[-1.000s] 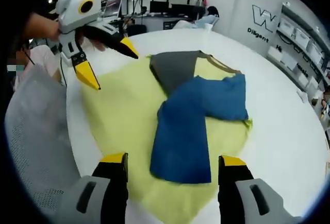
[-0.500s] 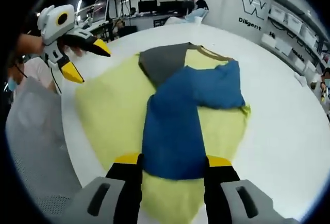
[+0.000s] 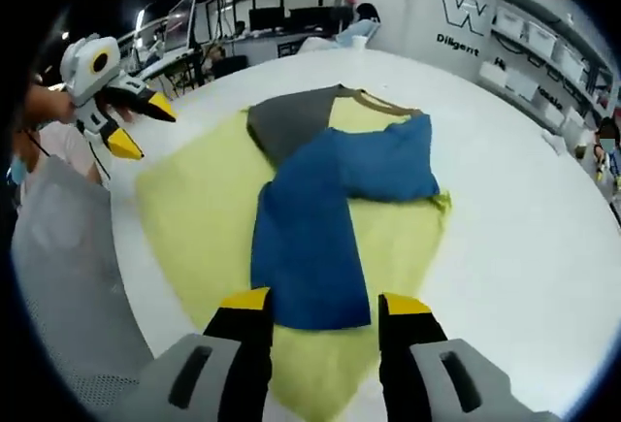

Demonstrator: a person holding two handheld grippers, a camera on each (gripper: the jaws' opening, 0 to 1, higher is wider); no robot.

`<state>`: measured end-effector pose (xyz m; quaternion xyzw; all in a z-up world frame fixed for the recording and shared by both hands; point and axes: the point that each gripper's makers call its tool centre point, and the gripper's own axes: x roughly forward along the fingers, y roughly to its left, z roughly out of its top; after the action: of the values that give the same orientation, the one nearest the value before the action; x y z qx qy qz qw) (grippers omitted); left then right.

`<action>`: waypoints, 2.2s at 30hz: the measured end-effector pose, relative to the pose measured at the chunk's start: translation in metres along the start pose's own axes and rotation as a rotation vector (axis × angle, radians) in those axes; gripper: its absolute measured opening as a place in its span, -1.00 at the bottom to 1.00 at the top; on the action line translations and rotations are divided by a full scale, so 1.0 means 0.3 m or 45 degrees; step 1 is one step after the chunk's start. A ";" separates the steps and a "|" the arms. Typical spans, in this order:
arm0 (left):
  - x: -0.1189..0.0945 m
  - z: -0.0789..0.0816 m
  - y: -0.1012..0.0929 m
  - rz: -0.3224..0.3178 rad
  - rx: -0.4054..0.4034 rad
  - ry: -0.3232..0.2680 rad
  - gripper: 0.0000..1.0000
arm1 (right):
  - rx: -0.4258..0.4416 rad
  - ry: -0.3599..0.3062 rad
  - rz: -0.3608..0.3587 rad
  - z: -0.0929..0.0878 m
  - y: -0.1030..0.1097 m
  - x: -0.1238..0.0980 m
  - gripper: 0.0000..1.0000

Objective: Fold the garment on the visible template until the final outline fits inside the template.

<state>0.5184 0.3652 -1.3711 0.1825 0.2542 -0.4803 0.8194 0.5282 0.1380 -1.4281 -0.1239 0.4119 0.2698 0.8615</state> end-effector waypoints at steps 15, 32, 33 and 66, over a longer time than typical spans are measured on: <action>-0.047 -0.050 0.039 0.051 -0.041 0.013 -0.35 | 0.113 0.080 -0.052 -0.058 -0.026 0.028 -0.71; -0.060 -0.071 0.051 0.079 -0.069 0.005 -0.41 | 0.069 0.039 -0.084 0.068 -0.115 -0.066 -1.00; -0.060 -0.071 0.055 0.081 -0.069 0.005 -0.41 | 0.070 0.037 -0.091 0.085 -0.135 -0.079 -1.00; -0.143 -0.149 0.134 0.278 -0.285 -0.023 0.76 | 0.136 -0.222 -0.242 0.568 -0.460 -0.368 -1.00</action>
<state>0.5255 0.4384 -1.3795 0.1120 0.2774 -0.3587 0.8842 0.6591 0.0584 -1.2363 -0.0925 0.3357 0.1746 0.9210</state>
